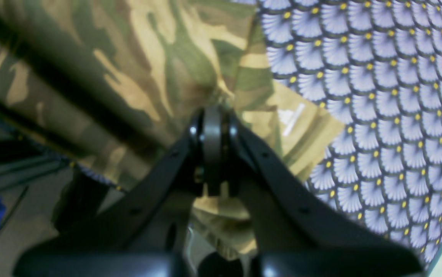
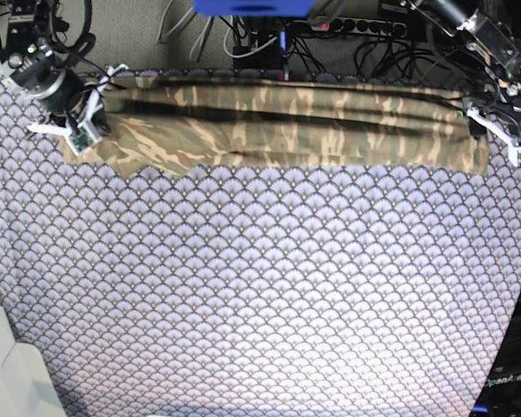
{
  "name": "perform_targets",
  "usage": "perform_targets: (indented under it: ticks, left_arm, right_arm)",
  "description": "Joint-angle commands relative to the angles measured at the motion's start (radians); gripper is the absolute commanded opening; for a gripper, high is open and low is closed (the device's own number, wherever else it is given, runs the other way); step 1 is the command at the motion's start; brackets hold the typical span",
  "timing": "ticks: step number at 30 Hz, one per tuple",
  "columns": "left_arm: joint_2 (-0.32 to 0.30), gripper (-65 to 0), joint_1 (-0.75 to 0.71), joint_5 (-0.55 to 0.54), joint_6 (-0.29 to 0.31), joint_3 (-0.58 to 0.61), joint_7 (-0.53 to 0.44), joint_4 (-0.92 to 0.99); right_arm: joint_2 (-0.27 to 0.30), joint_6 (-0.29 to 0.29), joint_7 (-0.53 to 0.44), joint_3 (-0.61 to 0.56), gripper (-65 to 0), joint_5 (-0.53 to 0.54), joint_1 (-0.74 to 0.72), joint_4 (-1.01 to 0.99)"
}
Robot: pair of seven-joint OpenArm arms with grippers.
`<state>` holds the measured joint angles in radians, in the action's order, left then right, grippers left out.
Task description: Fold the T-shirt properly
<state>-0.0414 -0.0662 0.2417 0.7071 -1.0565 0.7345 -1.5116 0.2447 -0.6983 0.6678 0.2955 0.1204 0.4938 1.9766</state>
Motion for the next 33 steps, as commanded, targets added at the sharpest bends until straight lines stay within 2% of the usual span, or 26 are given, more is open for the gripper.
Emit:
perform_targets:
  ticks: [1, 7, 11, 26, 33]
  left_arm:
    - [-0.015, -18.8, 0.012, 0.017, -0.009, -0.001, 0.007, -0.008]
    - [-0.016, -18.8, 0.016, 0.017, -0.009, -0.001, 0.007, -0.008]
    - [-0.016, -18.8, 0.016, 0.017, -0.009, -0.001, 0.007, -0.008]
    - [-0.016, -18.8, 0.016, 0.017, -0.009, -0.001, 0.007, -0.008]
    - [-0.016, -18.8, 0.016, 0.017, -0.009, -0.001, 0.007, -0.008]
  right_arm:
    - [-0.008, 0.0, -0.012, 0.021, -65.0, 0.006, 0.007, 0.016]
    - [-0.097, 0.0, -0.099, 0.04, -65.0, 0.006, 0.072, 0.017]
    - [-0.132, 0.0, -0.145, 0.04, -65.0, 0.005, 0.093, 0.011]
    - [-0.14, 0.0, -0.142, 0.124, -65.0, 0.005, 0.093, 0.01]
    - [-0.213, 0.0, -0.148, 0.124, -65.0, 0.005, 0.107, 0.01]
